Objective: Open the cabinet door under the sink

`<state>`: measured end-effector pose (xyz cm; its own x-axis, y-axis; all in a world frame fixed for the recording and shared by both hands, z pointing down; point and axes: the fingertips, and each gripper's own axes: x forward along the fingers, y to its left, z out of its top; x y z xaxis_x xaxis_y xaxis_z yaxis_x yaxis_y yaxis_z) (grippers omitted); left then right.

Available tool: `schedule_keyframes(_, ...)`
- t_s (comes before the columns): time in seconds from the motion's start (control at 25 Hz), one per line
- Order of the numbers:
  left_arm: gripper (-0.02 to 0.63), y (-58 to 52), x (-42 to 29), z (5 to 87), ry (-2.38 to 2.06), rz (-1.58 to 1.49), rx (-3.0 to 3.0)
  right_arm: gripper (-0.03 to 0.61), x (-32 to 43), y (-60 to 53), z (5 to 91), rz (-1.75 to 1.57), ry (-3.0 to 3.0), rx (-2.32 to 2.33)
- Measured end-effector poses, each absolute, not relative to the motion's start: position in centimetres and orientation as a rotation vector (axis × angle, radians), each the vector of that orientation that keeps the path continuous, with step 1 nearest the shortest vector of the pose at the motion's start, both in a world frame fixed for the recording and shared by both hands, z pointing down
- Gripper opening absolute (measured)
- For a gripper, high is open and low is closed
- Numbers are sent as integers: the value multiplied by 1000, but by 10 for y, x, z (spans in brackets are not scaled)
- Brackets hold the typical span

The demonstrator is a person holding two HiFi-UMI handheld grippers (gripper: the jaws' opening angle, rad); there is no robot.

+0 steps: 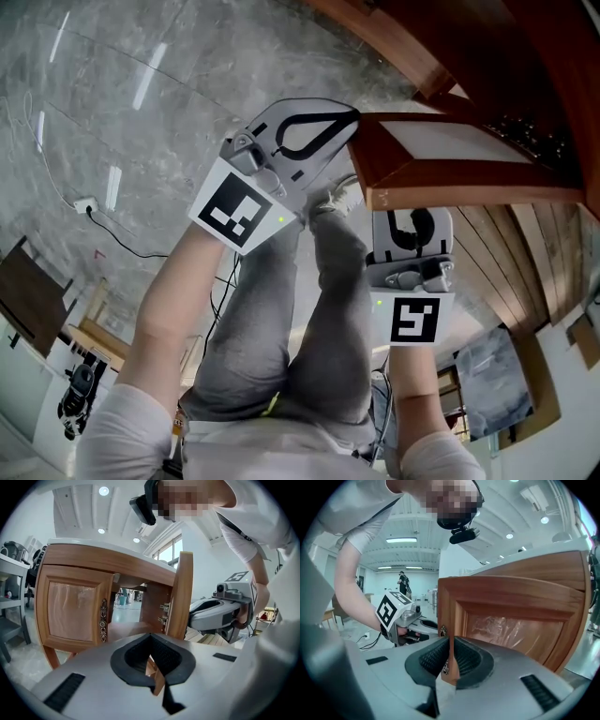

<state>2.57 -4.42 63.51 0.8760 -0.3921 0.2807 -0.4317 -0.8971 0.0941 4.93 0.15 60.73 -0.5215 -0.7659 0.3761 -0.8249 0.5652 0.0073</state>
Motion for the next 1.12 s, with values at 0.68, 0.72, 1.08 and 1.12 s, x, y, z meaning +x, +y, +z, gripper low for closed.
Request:
schedule_keyframes(0.68, 8, 24, 40, 623, -494, 458, 2839, 54, 75, 61, 582, 411, -2366, 1375)
schedule_keyframes(0.72, 8, 26, 43, 621, -489, 465, 2838, 54, 80, 63, 579, 416, -2360, 1379)
schedule_keyframes(1.08, 8, 80, 79, 618, -263, 518, 2796, 54, 112, 81, 557, 461, -2268, 1472)
schedule_keyframes(1.12, 8, 88, 89, 614, -234, 497, 2778, 54, 120, 87, 555, 478, -2241, 1491)
